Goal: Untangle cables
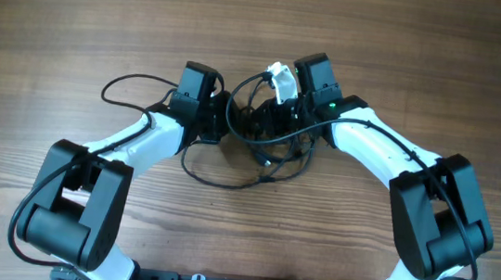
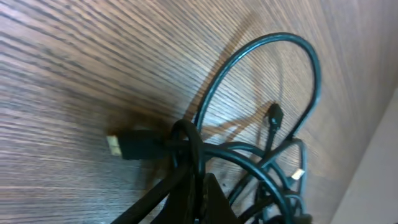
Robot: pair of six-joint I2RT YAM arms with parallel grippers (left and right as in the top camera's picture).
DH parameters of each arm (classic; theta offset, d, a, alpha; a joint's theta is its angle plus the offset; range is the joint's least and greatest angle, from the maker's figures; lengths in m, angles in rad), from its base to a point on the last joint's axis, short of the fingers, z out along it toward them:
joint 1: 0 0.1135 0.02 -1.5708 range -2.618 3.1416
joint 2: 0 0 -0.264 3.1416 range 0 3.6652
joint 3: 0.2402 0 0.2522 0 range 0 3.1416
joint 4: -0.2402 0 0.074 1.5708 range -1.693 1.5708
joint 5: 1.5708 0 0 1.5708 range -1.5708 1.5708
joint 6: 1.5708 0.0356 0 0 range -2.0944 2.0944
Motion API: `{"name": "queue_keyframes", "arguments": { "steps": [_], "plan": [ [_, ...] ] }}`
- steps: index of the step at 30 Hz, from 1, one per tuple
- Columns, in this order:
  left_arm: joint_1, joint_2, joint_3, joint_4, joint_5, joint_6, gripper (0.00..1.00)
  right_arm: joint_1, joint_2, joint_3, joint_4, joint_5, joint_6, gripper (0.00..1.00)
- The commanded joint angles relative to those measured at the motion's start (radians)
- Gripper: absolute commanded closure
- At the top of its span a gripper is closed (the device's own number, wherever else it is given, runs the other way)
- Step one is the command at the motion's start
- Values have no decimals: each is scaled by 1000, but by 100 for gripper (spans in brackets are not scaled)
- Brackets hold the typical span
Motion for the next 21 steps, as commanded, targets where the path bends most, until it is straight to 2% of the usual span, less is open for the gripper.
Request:
{"name": "queue_keyframes", "arguments": {
  "steps": [1, 3, 6, 10, 14, 18, 21],
  "plan": [
    [25, 61, -63, -107, -66, 44, 96, -77, -110, 22, 11, -128, -4, 96],
    [50, 61, -63, -121, -70, 71, 96, -122, -136, 22, 3, -245, -5, 96],
    [83, 61, -63, -132, -77, 96, 96, -204, -145, 22, 11, -539, -4, 96],
    [85, 61, -63, -140, -101, 119, 96, -267, -144, 22, 45, -665, 1, 96],
    [88, 60, -63, -134, -103, 140, 96, -281, -144, 22, 42, -573, 22, 96],
    [127, 43, -63, -131, -67, 159, 96, -281, -144, 22, -30, -293, 79, 96],
    [172, -7, -63, -132, -11, 197, 96, -281, -144, 22, -74, -159, 103, 96]
  ]
}}
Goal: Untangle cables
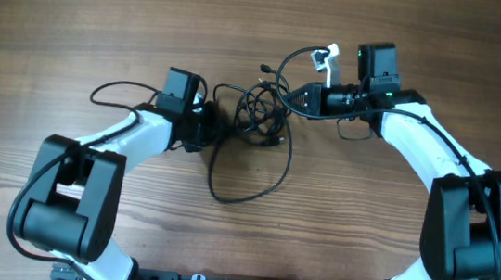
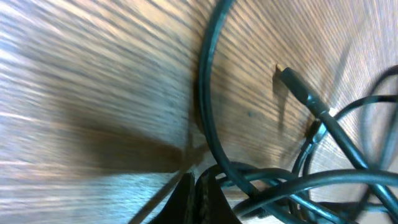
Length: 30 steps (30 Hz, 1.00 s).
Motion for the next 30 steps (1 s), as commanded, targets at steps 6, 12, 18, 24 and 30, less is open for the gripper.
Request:
{"name": "queue_keyframes", "arguments": {
  "steps": [6, 12, 18, 24, 30],
  "plan": [
    [175, -144, -37, -24, -39, 59, 96, -36, -68, 34, -105, 529, 126, 96],
    [239, -148, -37, -63, -38, 106, 96, -35, -68, 34, -182, 609, 119, 69],
    [240, -148, -37, -43, -5, 109, 91, -36, -149, 103, -222, 647, 42, 46],
    [240, -148, -37, -43, 37, 109, 79, -5, -254, 126, -311, 435, -106, 43],
    [240, -148, -37, -43, 36, 109, 76, 182, -161, 102, -342, 531, -329, 43]
  ]
}}
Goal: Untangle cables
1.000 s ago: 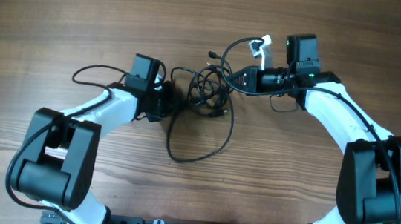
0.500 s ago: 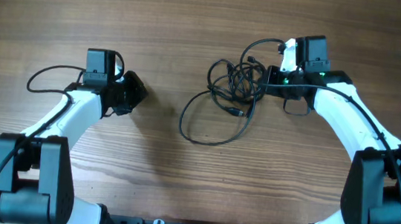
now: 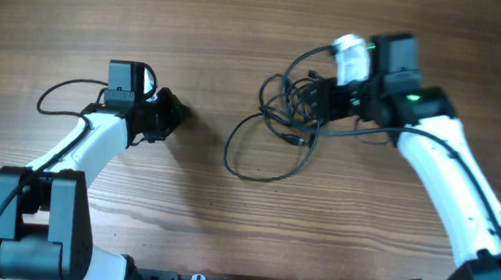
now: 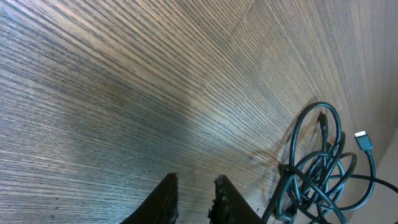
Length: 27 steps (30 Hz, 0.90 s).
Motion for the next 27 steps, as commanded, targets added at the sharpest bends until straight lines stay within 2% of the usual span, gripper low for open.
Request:
{"name": "queue_keyframes", "arguments": {
  "steps": [1, 3, 4, 8, 11, 12, 13, 14, 17, 18, 20, 22, 23, 24, 27],
  "plan": [
    [4, -13, -7, 2, 15, 16, 76, 117, 93, -15, 27, 97, -167, 42],
    [4, -13, -7, 2, 15, 16, 75, 168, 145, -16, 64, 167, -211, 40],
    [4, -13, -7, 2, 15, 16, 75, 192, 180, -15, 96, 213, -234, 35],
    [4, -13, -7, 2, 15, 16, 75, 232, 298, -15, 199, 403, -253, 34],
    [4, -13, -7, 2, 15, 16, 75, 231, 329, -15, 201, 379, -203, 34],
    [3, -13, -7, 2, 15, 16, 75, 231, 329, -15, 201, 361, -195, 42],
    [3, -13, -7, 3, 15, 16, 75, 231, 328, -15, 200, 348, -189, 64],
    [3, -13, -7, 3, 16, 16, 76, 231, 321, -10, 200, 314, -164, 96],
    [3, -13, -7, 3, 17, 16, 83, 231, 260, 38, 184, 146, -87, 96],
    [3, -13, -7, 5, 28, 17, 84, 226, 206, 77, 183, 35, -70, 96],
    [3, -13, -7, 46, 150, 109, 78, 222, 133, 104, 221, -55, 46, 96],
    [3, -13, -7, 125, 396, 253, 64, 214, 70, 105, 275, -129, 211, 96],
    [3, -13, -7, 153, 513, 321, 53, 212, 58, 105, 292, -163, 250, 96],
    [3, -13, -7, 172, 610, 377, 46, 212, 56, 105, 305, -201, 290, 96],
    [3, -13, -7, 180, 673, 409, 34, 211, 58, 104, 325, -296, 377, 96]
  ]
}}
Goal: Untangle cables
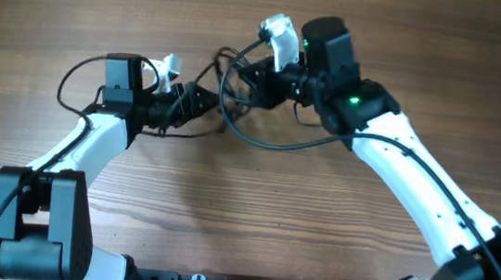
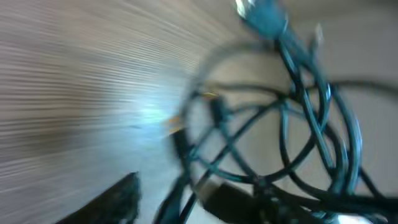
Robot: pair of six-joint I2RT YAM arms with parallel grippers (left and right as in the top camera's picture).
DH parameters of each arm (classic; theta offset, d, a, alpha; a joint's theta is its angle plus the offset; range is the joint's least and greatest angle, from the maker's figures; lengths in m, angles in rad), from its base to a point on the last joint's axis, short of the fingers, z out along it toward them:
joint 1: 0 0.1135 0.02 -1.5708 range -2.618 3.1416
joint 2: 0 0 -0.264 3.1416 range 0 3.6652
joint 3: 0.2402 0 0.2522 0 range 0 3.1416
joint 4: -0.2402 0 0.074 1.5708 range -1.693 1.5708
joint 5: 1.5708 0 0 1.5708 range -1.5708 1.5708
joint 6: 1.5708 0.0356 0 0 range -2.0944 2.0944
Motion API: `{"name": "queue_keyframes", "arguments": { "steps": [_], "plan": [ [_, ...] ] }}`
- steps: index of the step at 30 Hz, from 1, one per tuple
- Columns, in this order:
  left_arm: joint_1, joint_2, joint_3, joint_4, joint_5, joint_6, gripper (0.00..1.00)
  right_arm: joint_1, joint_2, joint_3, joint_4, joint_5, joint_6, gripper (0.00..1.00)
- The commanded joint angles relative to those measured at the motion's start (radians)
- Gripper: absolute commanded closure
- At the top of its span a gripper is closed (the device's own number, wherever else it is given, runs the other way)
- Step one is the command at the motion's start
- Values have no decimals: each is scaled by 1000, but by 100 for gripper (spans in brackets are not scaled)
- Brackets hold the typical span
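A tangle of black cables (image 1: 233,90) hangs over the wooden table between my two grippers, with one long strand (image 1: 278,145) sagging toward the right. My right gripper (image 1: 257,77) reaches in from the right and is shut on the tangle's upper part. From the left, my left gripper (image 1: 201,99) stands open with its tips at the tangle's left edge. The left wrist view is blurred: crossing loops (image 2: 280,124) fill it, a plug end (image 2: 264,15) sticks up at the top, and a dark plug (image 2: 233,199) lies just right of my left gripper (image 2: 155,202).
The wooden table (image 1: 242,223) runs across the whole overhead view. My left arm's own thin wire (image 1: 75,80) loops out beside its wrist. The arm bases sit along the front edge.
My right gripper has carried the tangle to the left, from the right of centre to the middle. My left gripper has swung right from bare table, and its tips now meet the tangle.
Both grippers were close together in the tangle at the table's middle. Then the right one held part of it further right while the left stayed at it. Then the left stood apart over bare wood while the right held the tangle. Now both meet at it again.
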Motion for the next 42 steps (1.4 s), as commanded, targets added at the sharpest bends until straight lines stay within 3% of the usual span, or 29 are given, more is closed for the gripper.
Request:
{"name": "queue_keyframes", "arguments": {
  "steps": [1, 8, 12, 18, 20, 21, 24, 27, 29, 33, 35, 37, 42],
  "plan": [
    [2, -13, -2, 5, 208, 133, 32, -4, 7, 7, 21, -204, 192, 96],
    [2, -13, -2, 5, 204, 132, 31, -3, 7, 6, 92, -349, 330, 96],
    [2, -13, -2, 13, 180, 132, 24, -3, 7, 6, 152, -455, 424, 96],
    [2, -13, -2, 13, 110, 132, 25, -2, 7, 5, 153, -599, 459, 96],
    [2, -13, -2, 13, 110, 132, 29, -2, 7, 5, 158, -643, 459, 96],
    [2, -13, -2, 13, 108, 132, 34, -2, 7, 5, 163, -661, 459, 96],
    [2, -13, -2, -6, -5, 105, 91, -2, 7, 5, 220, -711, 460, 96],
    [3, -13, -2, -80, -264, -57, 96, -3, 7, 5, 235, -720, 460, 96],
    [3, -13, -2, -109, -336, -109, 89, -4, 7, 5, 238, -719, 460, 96],
    [3, -13, -2, -93, -207, -73, 64, -4, 7, 5, 262, -720, 517, 96],
    [14, -13, -2, -63, -38, 19, 48, -4, 7, 5, 331, -722, 600, 96],
    [38, -13, -2, -48, 134, 100, 39, -4, 7, 5, 421, -729, 685, 96],
    [77, -13, -2, -48, 499, 269, 31, -4, 7, 5, 637, -743, 848, 96]
  ]
}}
